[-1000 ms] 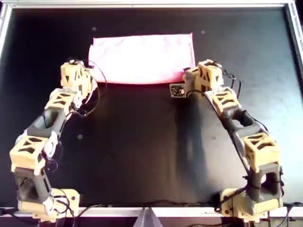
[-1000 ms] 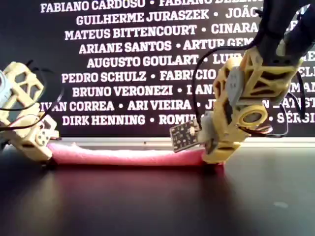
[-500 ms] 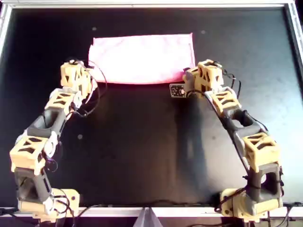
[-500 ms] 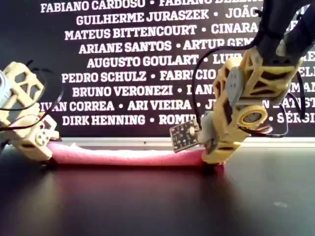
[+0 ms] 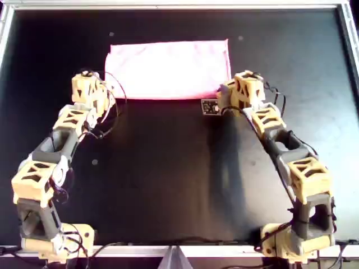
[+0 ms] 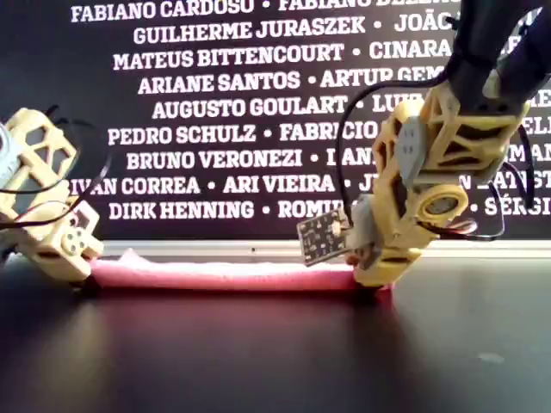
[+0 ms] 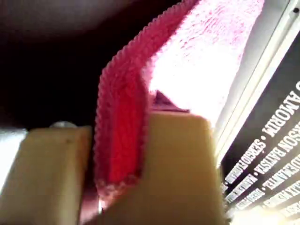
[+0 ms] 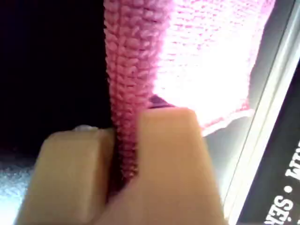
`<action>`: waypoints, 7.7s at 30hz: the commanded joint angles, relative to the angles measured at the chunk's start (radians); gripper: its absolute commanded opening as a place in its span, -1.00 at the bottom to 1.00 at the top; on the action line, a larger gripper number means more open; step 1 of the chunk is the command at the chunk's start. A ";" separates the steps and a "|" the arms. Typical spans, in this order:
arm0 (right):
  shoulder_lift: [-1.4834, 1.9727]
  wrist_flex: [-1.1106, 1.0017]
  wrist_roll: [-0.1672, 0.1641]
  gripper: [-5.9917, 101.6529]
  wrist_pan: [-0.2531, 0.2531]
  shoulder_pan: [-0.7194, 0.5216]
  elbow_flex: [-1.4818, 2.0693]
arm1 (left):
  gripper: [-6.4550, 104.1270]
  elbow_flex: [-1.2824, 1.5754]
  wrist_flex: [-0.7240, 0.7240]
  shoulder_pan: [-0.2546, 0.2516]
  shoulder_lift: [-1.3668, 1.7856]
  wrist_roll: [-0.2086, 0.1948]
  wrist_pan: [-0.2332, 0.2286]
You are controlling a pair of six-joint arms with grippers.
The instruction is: Fold a cloth
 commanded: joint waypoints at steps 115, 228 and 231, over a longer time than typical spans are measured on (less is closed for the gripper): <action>2.310 -0.020 -0.012 0.26 0.018 -0.025 1.786 | 0.56 1.595 0.025 0.035 2.131 0.008 -0.012; 0.881 0.153 -0.063 -0.90 -0.003 0.037 1.065 | 0.57 1.608 0.023 0.204 2.164 0.005 0.003; 0.884 0.147 -0.063 -0.90 -0.003 0.038 1.037 | 0.57 1.608 0.023 0.204 2.164 0.005 0.003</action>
